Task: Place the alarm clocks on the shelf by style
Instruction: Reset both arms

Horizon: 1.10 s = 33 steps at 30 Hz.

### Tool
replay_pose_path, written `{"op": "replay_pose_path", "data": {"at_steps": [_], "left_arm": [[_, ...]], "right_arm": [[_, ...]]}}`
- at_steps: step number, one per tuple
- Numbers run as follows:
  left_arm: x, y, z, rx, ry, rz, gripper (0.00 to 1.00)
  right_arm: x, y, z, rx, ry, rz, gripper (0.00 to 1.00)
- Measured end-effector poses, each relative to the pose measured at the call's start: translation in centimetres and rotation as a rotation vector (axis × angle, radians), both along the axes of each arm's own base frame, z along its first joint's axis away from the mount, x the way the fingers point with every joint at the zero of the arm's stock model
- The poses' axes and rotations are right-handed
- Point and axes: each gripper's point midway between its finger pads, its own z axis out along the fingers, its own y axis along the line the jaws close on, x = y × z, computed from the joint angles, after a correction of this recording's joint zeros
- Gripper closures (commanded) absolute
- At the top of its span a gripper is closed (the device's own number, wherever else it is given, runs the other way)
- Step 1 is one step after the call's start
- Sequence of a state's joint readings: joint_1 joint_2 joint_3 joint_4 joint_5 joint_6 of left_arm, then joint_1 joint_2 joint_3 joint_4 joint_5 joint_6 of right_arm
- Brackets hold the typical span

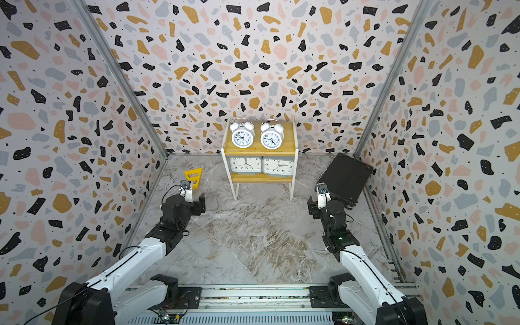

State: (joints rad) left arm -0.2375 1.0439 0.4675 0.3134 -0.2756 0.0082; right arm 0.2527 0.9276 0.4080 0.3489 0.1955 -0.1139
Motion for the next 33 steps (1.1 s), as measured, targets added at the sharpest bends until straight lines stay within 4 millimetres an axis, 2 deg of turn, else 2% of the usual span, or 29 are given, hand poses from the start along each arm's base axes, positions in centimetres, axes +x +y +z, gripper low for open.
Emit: {"op": "replay_pose_path", "data": {"at_steps": [6,10,14,20,24,33], "left_arm": [[0.0,1.1,-1.1,0.064,-0.048,0.043,0.12],[0.5,1.7,-2.1,0.095,-0.036,0.071,0.05],[0.8,2.4,-3.4,0.106,-0.003,0.092,0.03],[1.0,3.1,-5.5,0.088,0.059,0.099,0.00],[1.3,3.3,-5.7,0.062,0.057,0.088,0.00],[1.9,4.2,-6.9,-0.024,0.051,0.064,0.00]], "right_arm": [[0.5,-0.9,-2.4,-0.066,-0.027,-0.042,0.16],[0.7,-1.9,-4.5,-0.116,-0.025,-0.090,0.15],[1.2,-2.8,-6.2,-0.143,-0.011,-0.131,0.15],[1.5,-3.8,-5.6,-0.096,-0.030,-0.160,0.15],[1.7,-4.4,-5.7,-0.061,-0.019,-0.175,0.15],[2.2,-5.1,-7.9,0.002,0.052,-0.175,0.14]]}}
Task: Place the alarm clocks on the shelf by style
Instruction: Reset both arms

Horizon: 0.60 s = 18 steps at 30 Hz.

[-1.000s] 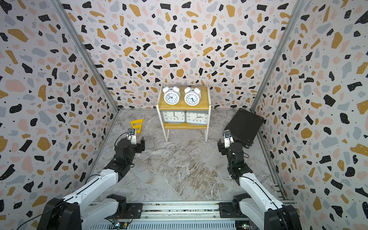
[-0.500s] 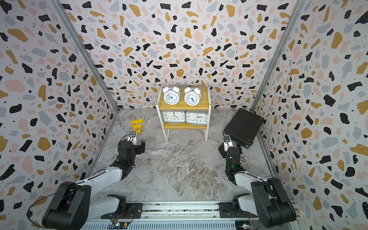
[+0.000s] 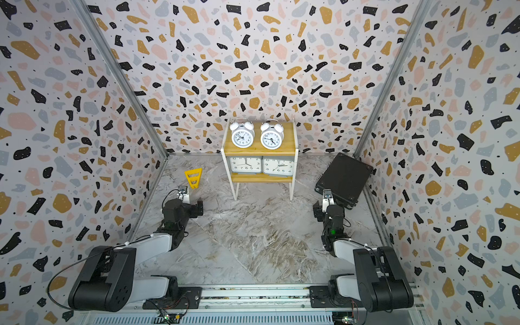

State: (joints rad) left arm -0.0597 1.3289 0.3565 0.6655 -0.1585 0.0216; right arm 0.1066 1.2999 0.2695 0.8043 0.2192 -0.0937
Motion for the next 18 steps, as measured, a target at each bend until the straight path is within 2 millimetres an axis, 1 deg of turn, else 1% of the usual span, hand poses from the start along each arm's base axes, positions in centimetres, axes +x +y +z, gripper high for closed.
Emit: {"op": "replay_pose_path", "data": {"at_steps": [5,11,15,18], "left_arm": [[0.0,0.2,-1.0,-0.039,0.003,-0.015,0.00],[0.3,-0.1,-1.6,-0.066,0.001,-0.044,0.01],[0.3,-0.4,-1.8,-0.072,0.006,-0.059,0.01],[0.4,-0.5,-1.7,-0.074,0.003,-0.061,0.01]], "right_arm": [[0.4,-0.6,-0.2,0.048,-0.010,0.001,0.14],[0.6,-1.1,-2.0,0.093,0.014,0.000,0.14],[0.9,-0.9,-2.4,0.107,0.010,0.008,0.13],[1.0,-0.7,-3.6,0.109,0.040,0.016,0.12]]}}
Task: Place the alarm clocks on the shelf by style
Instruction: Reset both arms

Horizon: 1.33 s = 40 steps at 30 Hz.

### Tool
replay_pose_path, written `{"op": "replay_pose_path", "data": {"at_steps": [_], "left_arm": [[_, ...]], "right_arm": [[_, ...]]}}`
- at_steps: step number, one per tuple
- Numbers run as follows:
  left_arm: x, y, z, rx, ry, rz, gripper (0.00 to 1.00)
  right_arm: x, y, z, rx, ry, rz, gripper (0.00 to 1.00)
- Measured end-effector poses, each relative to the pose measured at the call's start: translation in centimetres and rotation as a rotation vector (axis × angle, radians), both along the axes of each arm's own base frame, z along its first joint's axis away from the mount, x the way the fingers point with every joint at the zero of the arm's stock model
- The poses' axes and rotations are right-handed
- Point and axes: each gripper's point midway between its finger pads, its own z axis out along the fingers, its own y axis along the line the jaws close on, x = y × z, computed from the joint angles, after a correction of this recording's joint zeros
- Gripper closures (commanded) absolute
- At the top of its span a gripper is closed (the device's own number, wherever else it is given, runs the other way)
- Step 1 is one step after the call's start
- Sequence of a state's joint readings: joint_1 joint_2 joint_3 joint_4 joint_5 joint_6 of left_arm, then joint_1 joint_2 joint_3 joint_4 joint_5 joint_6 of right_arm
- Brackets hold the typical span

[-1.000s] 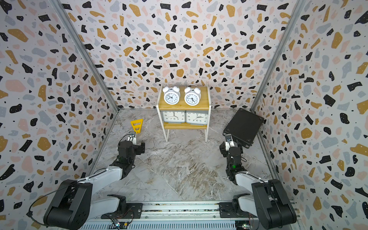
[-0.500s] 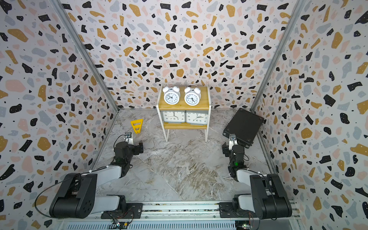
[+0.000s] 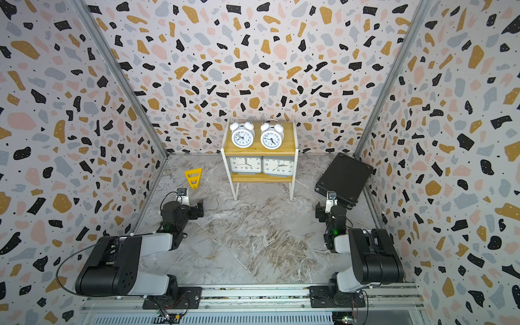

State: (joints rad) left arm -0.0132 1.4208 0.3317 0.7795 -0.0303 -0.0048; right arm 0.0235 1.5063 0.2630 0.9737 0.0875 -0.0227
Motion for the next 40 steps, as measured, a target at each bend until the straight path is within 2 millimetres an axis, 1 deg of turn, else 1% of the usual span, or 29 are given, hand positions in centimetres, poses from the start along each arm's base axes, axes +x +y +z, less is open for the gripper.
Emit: {"op": "replay_pose_path", "data": {"at_steps": [1,3,8,14,18,40], "left_arm": [[0.0,0.0,0.0,0.000,0.000,0.000,0.01],[0.0,0.0,0.0,-0.002,0.000,0.001,0.01],[0.0,0.0,0.0,-0.006,-0.001,0.002,0.01],[0.0,0.0,0.1,-0.007,-0.004,0.002,0.01],[0.1,0.0,0.2,-0.007,-0.007,0.002,0.01],[0.1,-0.1,0.2,-0.008,-0.008,-0.001,0.01]], "right_arm": [[0.0,0.1,-0.4,0.001,0.015,0.003,0.12],[0.1,0.2,-0.5,0.003,0.026,0.010,0.11],[1.3,0.5,0.6,0.008,0.008,0.023,0.08],[1.3,0.6,0.4,0.010,0.023,0.030,0.05],[1.3,0.6,0.3,0.009,0.026,0.031,0.00],[1.3,0.6,0.3,0.009,0.027,0.031,0.01]]}}
